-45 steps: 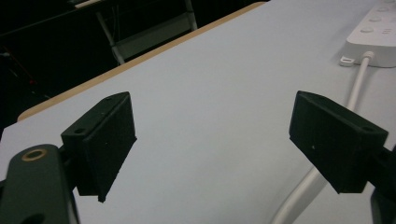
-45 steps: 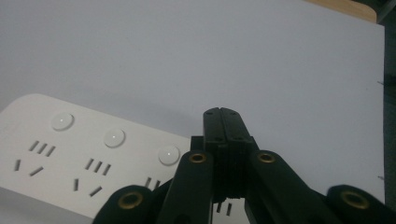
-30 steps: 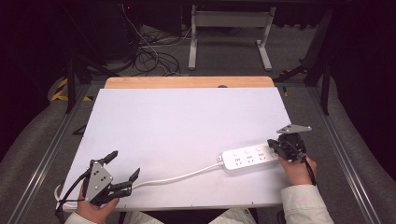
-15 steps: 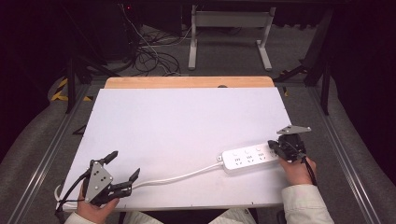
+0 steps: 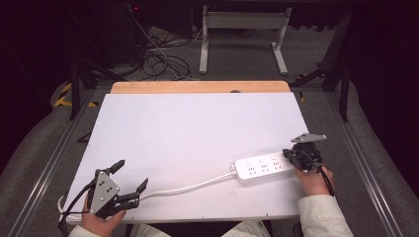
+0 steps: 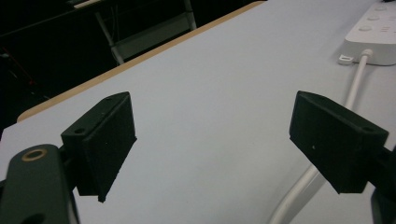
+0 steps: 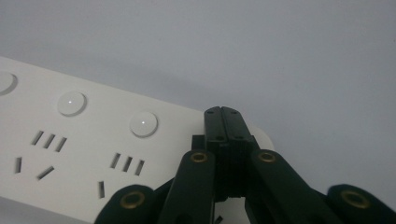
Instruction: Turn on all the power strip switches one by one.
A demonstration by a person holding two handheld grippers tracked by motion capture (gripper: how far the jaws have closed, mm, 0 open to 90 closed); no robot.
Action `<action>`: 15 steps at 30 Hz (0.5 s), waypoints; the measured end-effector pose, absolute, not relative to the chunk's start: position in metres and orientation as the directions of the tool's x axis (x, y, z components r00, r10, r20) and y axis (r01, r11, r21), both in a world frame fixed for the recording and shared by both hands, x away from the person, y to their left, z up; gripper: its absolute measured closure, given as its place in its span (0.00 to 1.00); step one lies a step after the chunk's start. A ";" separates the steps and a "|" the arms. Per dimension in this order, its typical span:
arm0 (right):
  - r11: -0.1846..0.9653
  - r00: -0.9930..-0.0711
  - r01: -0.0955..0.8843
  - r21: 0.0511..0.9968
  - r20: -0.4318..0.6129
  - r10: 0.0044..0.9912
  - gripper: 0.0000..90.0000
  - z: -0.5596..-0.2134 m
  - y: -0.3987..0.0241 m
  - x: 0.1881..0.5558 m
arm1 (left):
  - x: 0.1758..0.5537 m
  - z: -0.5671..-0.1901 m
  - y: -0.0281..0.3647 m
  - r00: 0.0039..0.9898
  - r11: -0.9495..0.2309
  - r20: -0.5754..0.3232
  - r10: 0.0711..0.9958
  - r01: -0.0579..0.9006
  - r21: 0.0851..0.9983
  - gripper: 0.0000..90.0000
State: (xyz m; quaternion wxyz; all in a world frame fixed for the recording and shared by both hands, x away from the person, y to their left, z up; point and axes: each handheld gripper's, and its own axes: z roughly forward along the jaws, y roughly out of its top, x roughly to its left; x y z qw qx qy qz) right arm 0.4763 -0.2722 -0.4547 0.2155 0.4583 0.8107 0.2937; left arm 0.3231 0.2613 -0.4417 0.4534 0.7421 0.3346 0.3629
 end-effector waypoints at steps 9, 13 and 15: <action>0.347 -0.516 0.475 0.808 -0.064 0.854 1.00 -0.427 -0.277 0.459 | 0.325 -0.441 0.262 0.506 -0.365 0.238 0.829 0.168 0.916 0.17; 0.348 -0.545 0.413 0.842 -0.078 0.835 0.96 -0.413 -0.270 0.447 | 0.323 -0.441 0.262 0.506 -0.363 0.237 0.830 0.167 0.917 0.16; 0.348 -0.551 0.394 0.851 -0.085 0.830 0.96 -0.409 -0.267 0.442 | 0.323 -0.441 0.262 0.504 -0.359 0.235 0.831 0.165 0.919 0.16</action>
